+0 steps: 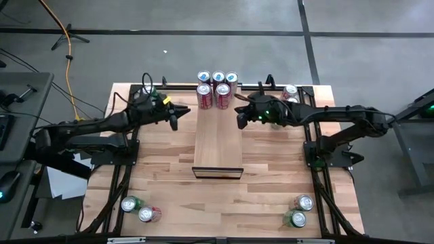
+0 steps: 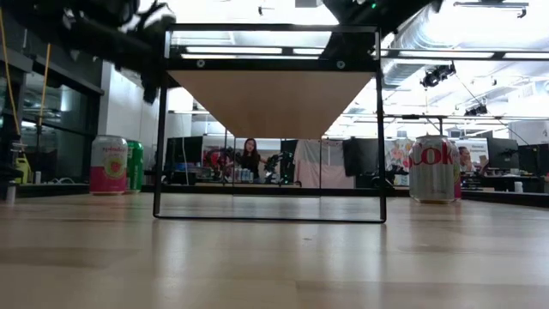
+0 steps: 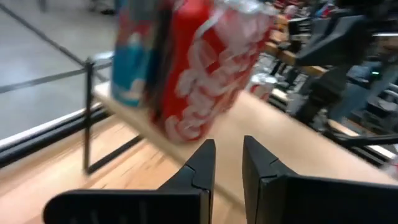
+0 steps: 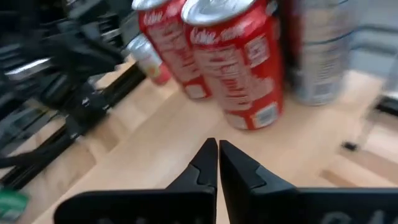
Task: Place canned beverage on shelf
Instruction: Put the top red white soda can on the shelf
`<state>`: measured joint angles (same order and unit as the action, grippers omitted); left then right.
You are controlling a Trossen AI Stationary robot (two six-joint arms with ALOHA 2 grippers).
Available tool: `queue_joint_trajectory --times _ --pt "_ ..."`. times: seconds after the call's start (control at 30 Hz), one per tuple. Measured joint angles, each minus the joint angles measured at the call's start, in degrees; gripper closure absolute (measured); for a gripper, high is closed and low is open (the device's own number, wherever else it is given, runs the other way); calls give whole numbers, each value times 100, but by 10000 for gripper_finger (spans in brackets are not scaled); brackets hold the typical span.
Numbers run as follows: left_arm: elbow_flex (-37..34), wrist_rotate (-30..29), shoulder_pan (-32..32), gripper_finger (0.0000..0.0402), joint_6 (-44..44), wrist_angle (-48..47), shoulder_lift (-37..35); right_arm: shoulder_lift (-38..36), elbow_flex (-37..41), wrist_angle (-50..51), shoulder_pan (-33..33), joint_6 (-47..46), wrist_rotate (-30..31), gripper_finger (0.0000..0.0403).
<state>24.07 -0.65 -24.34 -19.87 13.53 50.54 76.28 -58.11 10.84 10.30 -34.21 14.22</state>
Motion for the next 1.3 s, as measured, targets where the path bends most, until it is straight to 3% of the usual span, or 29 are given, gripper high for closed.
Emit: queue_joint_trajectory --times 0.2,0.53,0.73,0.93,1.13,1.3 --pt "-46 23 -240 398 233 443 465 336 0 -383 360 67 -268 402" --pt "-41 89 -556 401 350 1455 1189 511 0 -822 436 63 361 403" --pt "292 599 -684 401 355 1562 1727 513 0 -850 436 61 399 403" --pt "631 635 -684 401 398 1557 2180 513 0 -855 436 -49 422 403" --pt "705 632 -684 401 560 1365 2124 513 0 -855 436 -51 417 403" --pt "706 629 -768 401 686 833 1645 513 0 -861 434 -53 413 403"
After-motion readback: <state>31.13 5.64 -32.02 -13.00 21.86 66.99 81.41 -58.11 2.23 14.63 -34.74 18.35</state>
